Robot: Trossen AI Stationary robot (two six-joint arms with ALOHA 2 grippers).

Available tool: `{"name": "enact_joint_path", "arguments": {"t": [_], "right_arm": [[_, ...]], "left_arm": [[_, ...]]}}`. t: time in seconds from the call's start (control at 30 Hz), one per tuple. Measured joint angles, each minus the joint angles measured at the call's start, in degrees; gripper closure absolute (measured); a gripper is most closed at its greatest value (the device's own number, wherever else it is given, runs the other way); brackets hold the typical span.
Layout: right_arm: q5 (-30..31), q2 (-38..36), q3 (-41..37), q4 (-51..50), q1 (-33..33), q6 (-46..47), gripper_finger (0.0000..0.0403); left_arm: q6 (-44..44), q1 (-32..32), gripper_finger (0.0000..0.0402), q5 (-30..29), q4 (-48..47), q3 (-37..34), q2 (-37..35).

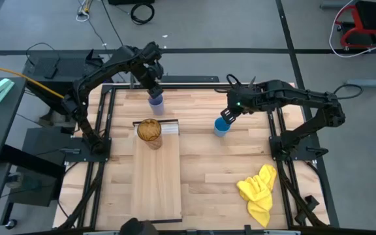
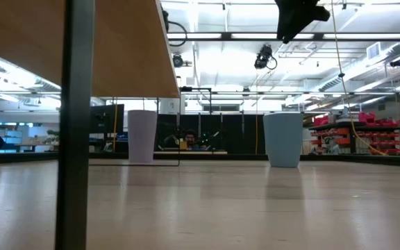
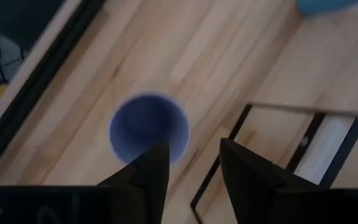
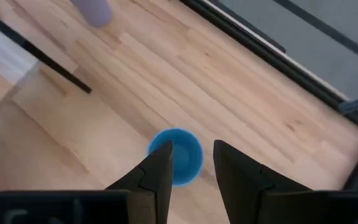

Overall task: Stack small to large cups/mugs on shelf
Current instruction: Put the light purple cup on the shelf

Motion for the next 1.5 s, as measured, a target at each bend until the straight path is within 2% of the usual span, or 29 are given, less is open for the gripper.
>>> {"name": "enact_joint_path", "arguments": {"t": [0.1,0.2,0.4,0.57,0.87,1.5], "right_arm": [[-0.51,0.0,-0.13,0.13,-1.53,-5.35,0.028],[-1.69,0.02,-1.71,0.41,-3.29,-9.65,0.028],[-5.62,0.13,-8.39,4.18,-5.75,-16.83,0.028],[-8.61,0.07,-11.74,6.3,-6.44,-18.78,0.028],[-9.5,0.04,-12.37,8.09,-6.42,-20.53,0.028],[-10.73,0.02,-12.37,10.37,-6.39,-26.51,0.028]], "left_arm": [[-2.32,-1.73,0.0252,-0.69,1.88,-0.02,0.02],[-3.87,-3.72,0.0256,-4.22,2.46,-0.02,0.76],[-7.79,-5.75,0.0251,-6.12,2.78,-0.02,4.29],[-11.07,-5.97,0.0247,-6.36,2.73,-0.02,7.11],[-15.99,-5.86,0.0251,-9.61,1.74,-0.02,10.13],[-29.18,-7.96,0.0246,-9.97,1.81,-0.02,10.45]]}}
